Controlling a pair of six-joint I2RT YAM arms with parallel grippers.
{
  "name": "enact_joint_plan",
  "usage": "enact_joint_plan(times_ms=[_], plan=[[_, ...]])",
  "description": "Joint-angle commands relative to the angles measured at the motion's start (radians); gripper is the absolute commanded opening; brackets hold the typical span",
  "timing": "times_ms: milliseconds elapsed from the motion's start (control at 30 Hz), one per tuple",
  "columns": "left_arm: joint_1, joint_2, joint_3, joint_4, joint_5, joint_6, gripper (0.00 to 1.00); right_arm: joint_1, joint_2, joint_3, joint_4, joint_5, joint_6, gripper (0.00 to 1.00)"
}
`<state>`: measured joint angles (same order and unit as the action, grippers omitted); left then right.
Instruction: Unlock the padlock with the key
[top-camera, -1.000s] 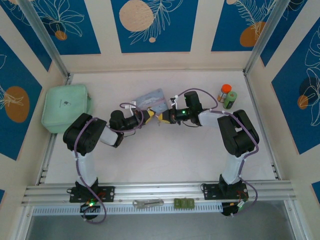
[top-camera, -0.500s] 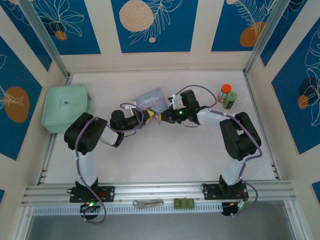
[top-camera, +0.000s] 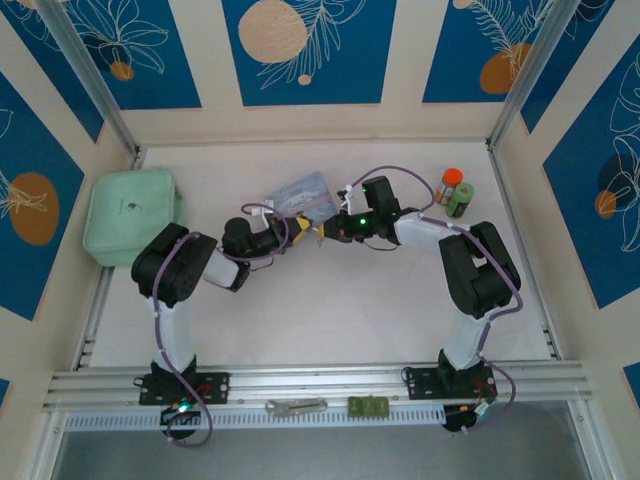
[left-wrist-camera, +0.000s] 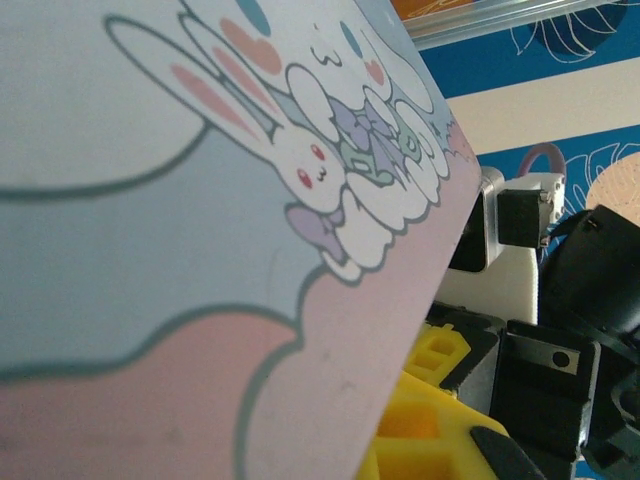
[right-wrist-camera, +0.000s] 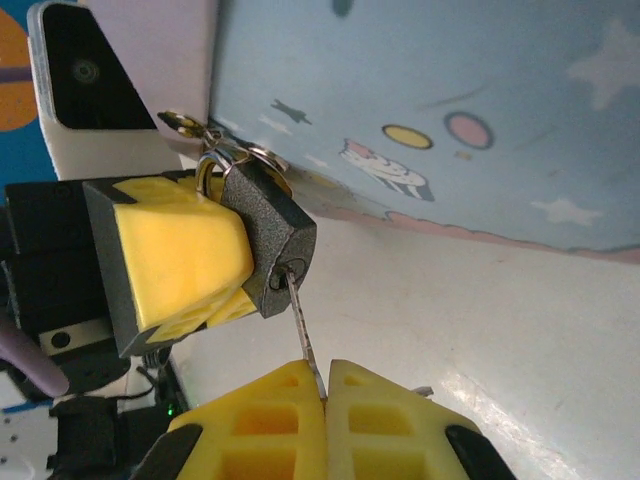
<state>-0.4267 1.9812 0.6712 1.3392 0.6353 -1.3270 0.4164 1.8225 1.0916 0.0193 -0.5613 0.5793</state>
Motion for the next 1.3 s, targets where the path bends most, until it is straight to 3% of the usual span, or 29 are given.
enact_joint_plan(times_ms=[0,200,433,667,967,1267], plan=[[-0.090,-0.001,0.022,0.069,0.336,0.006,0.00,-0.006,0.048,0.113,0.092,-0.066,-0.083,0.00],[-0.087,-0.008,0.036,0.069,0.397,0.011,0.00,-0.032,0.083,0.152,0.053,-0.169,-0.152,0.00],[-0.078,-0.002,0.042,0.069,0.442,0.009,0.00,-0.064,0.110,0.255,-0.114,-0.239,-0.287,0.00],[-0.078,0.016,0.048,0.069,0.464,0.015,0.00,-0.067,0.143,0.327,-0.235,-0.244,-0.362,0.00],[-0.080,0.007,0.033,0.069,0.447,0.020,0.00,-0.031,0.123,0.256,-0.046,-0.071,-0.159,0.00],[-0.072,-0.021,-0.013,0.069,0.259,0.033,0.00,0.014,0.004,0.011,0.170,0.142,0.010,0.00]])
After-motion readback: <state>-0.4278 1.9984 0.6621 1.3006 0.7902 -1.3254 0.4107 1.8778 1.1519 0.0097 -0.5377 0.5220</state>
